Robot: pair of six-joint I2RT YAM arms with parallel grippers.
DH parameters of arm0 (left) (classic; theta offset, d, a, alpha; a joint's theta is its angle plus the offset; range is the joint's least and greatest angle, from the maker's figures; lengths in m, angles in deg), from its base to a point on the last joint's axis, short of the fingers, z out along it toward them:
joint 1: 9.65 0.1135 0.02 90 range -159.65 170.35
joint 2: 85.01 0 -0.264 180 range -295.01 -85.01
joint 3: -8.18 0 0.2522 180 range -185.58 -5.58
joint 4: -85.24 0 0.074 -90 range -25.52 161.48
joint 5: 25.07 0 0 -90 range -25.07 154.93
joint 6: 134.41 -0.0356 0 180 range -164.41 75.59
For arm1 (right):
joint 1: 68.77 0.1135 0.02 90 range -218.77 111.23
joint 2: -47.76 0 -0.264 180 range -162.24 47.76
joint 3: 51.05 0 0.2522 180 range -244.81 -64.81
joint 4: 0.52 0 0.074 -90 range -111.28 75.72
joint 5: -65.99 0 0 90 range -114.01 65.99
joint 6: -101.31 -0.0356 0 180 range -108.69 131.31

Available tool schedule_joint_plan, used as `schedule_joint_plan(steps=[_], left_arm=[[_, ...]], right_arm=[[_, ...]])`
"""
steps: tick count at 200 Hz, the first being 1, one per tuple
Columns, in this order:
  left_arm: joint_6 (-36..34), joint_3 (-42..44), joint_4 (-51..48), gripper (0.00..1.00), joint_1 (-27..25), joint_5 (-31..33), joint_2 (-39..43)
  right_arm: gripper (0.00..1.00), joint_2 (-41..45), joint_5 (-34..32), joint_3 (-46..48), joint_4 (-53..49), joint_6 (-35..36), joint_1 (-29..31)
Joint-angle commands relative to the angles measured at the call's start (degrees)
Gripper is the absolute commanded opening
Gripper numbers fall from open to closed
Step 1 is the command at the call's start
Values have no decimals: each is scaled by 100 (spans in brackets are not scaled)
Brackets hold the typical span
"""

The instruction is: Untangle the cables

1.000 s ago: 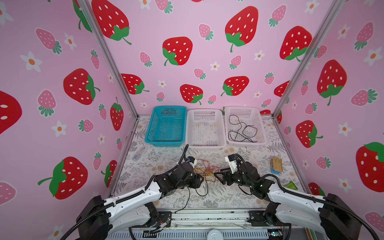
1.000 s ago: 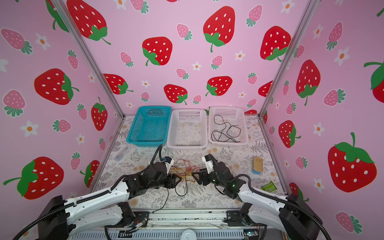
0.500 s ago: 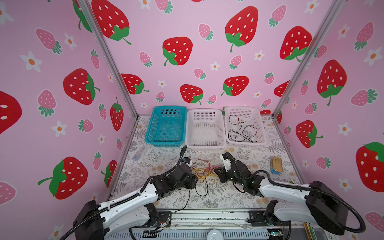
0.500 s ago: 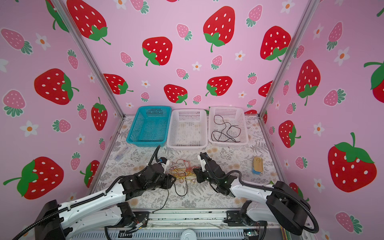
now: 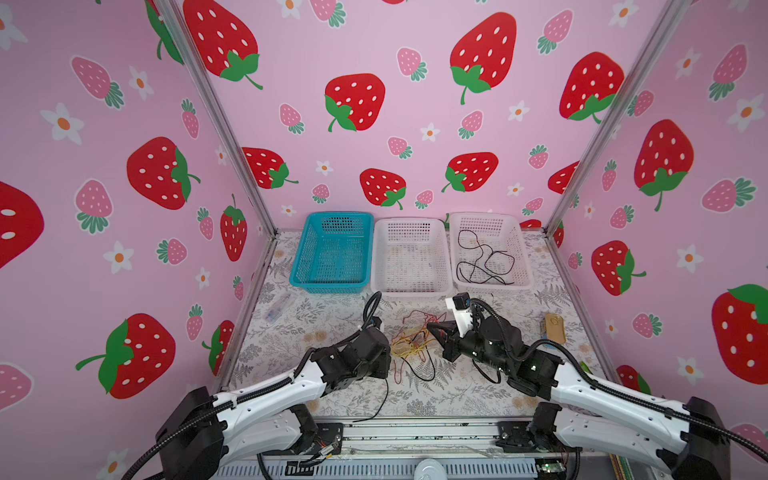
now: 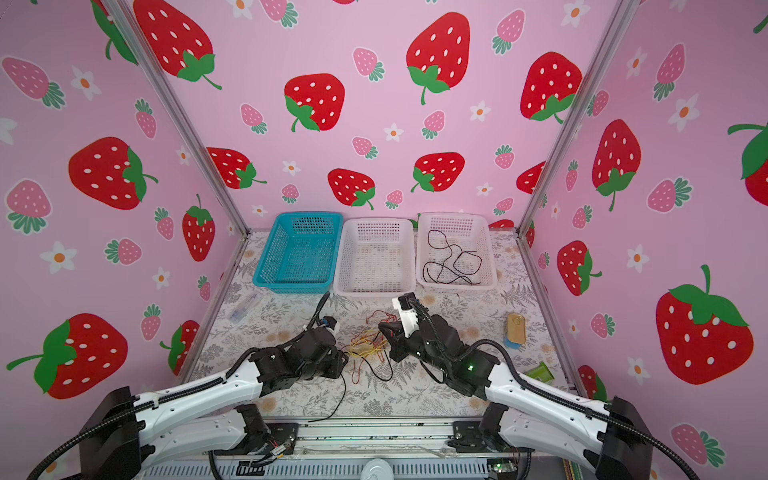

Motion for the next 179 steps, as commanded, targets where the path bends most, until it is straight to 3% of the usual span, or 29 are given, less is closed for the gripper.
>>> schedule_joint_plan(steps=[1, 62, 127, 179], left_arm=[[33, -275, 164, 39, 22, 0, -77], [94, 168, 812, 48, 21, -461, 133], [327, 1344, 2435, 62, 29, -1081, 1535], [423, 1463, 2308, 63, 31, -1118, 1588]], right_arm=[[0, 361, 203, -253, -94, 241, 113], [0, 1196, 54, -186, 215, 299, 113], [0, 1231, 462, -222, 410, 122, 79], [0, 1351, 693, -313, 688, -34, 70]])
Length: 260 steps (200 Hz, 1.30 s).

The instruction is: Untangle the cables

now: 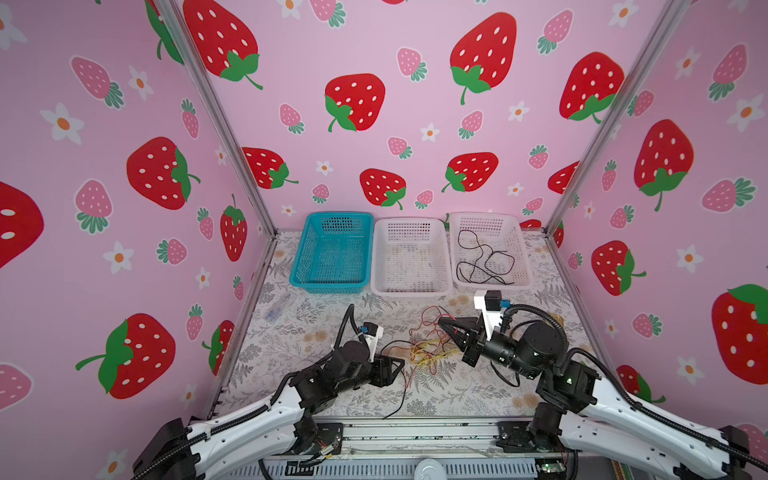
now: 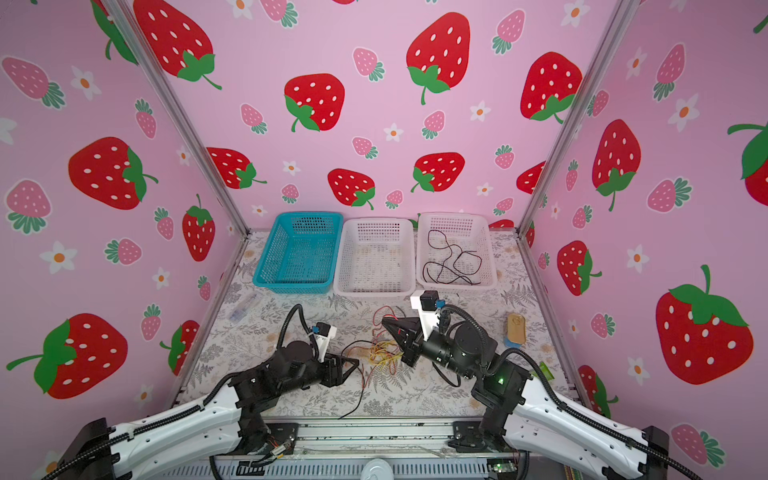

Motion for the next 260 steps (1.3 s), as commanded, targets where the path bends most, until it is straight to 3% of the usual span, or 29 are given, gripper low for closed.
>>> schedule_joint_plan(steps=[1, 66, 101, 146, 172, 260], left_arm=[[124, 1, 150, 63, 25, -16, -30], [226, -71, 549, 65, 22, -173, -537], [189, -125, 716, 66, 23, -308, -686], [215, -59, 778, 66, 27, -327, -731], [215, -61, 791, 66, 27, -328, -706], [226, -334, 1005, 66, 25, -698, -71]], right_arm=[[0, 130, 143, -220, 361, -120, -9], [0, 56, 595, -1144, 543, -304, -9], [0, -218, 34, -2410, -525, 270, -9], [0, -475, 350, -3209, -739, 385, -9], [0, -531, 325, -3072, -737, 367, -9], [0, -558, 100, -1355, -267, 10, -18]])
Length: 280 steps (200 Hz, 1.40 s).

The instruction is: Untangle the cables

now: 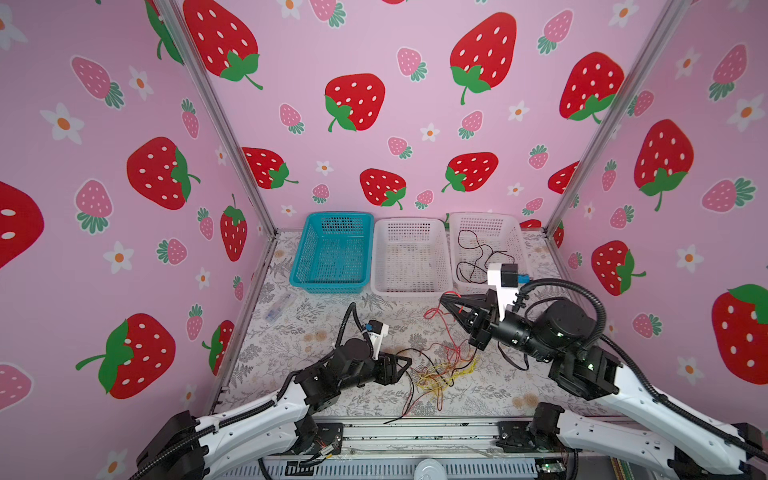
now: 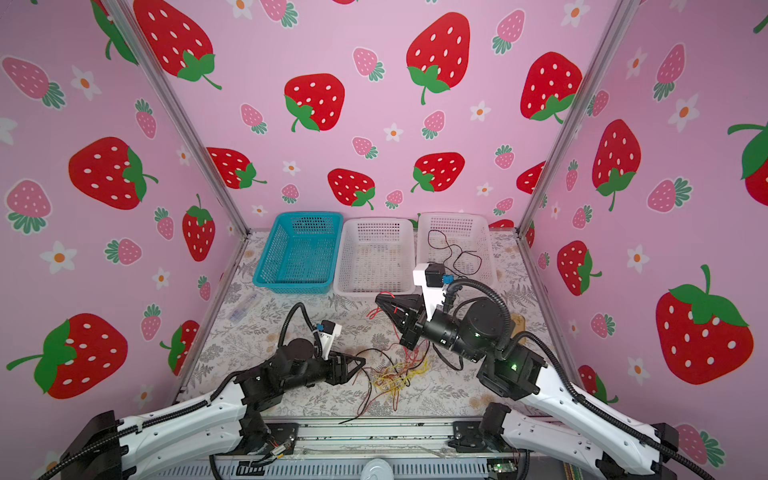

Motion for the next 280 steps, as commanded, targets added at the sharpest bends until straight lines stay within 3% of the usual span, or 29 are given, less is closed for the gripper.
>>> schedule_joint_plan(steps=[1, 53, 130, 172, 236, 280], left_arm=[[81, -297, 326, 66, 22, -224, 180], [407, -241, 1331, 68, -43, -564, 133], [38, -261, 1384, 69, -67, 541, 734], [-856, -324, 1387, 61, -121, 823, 821], [-2265, -498, 951, 64, -342, 1100, 721], [-3033, -253, 1780, 65, -704, 1181, 650]], right_arm=[[0, 67, -115, 227, 347, -118, -14], [0, -139, 85, 720, 758, -406, -18], [0, -83, 928, 1044, 1194, -504, -18], [0, -13, 1041, 1251, 1277, -571, -18], [0, -40, 1435, 1269, 1349, -674, -18], [0, 42, 1618, 1335, 1469, -831, -18]])
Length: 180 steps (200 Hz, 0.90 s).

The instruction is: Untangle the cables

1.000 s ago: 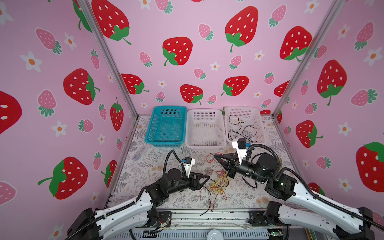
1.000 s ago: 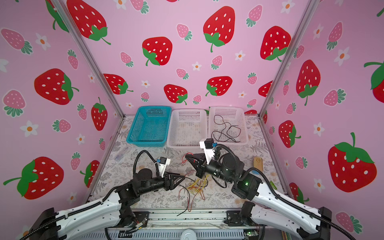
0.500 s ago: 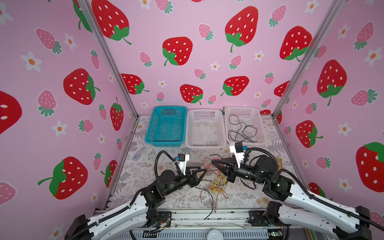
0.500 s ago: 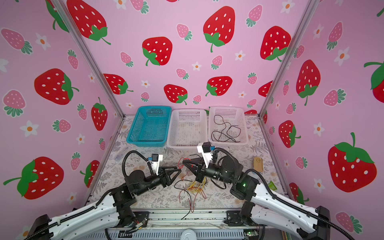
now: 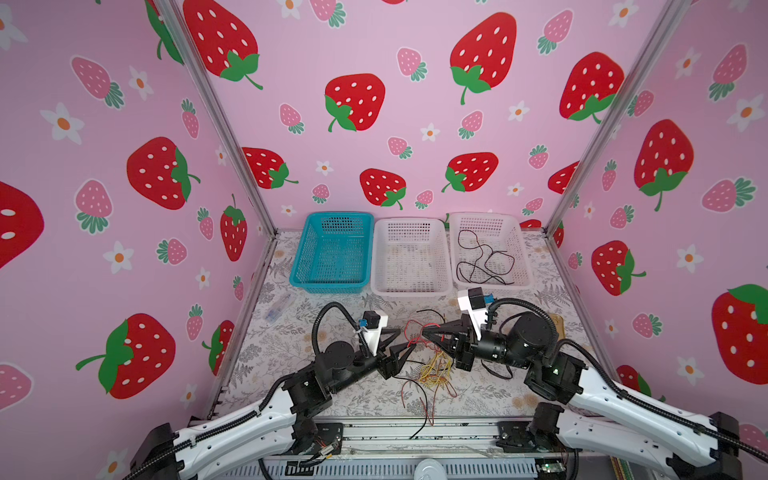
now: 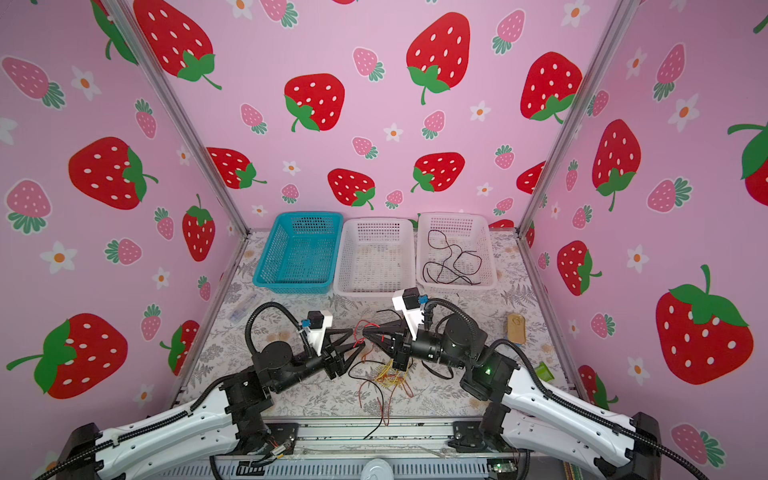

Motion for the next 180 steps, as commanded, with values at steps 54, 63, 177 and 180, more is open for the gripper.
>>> schedule_joint_plan(steps=[54, 63, 177, 180], left_arm=[[-2111, 10, 812, 63, -954, 1180, -83], [-2205, -5, 756, 63, -989, 1455, -70], [-2132, 31, 593, 60, -1044, 1857, 320], [-2164, 21, 585, 60, -1061, 1865, 325]], right_arm=[[0, 152, 372, 89, 237, -351, -11], [0, 167, 370, 96, 212, -343, -12], [0, 26, 633, 198, 394, -498, -12], [0, 14, 643, 204, 394, -507, -12]])
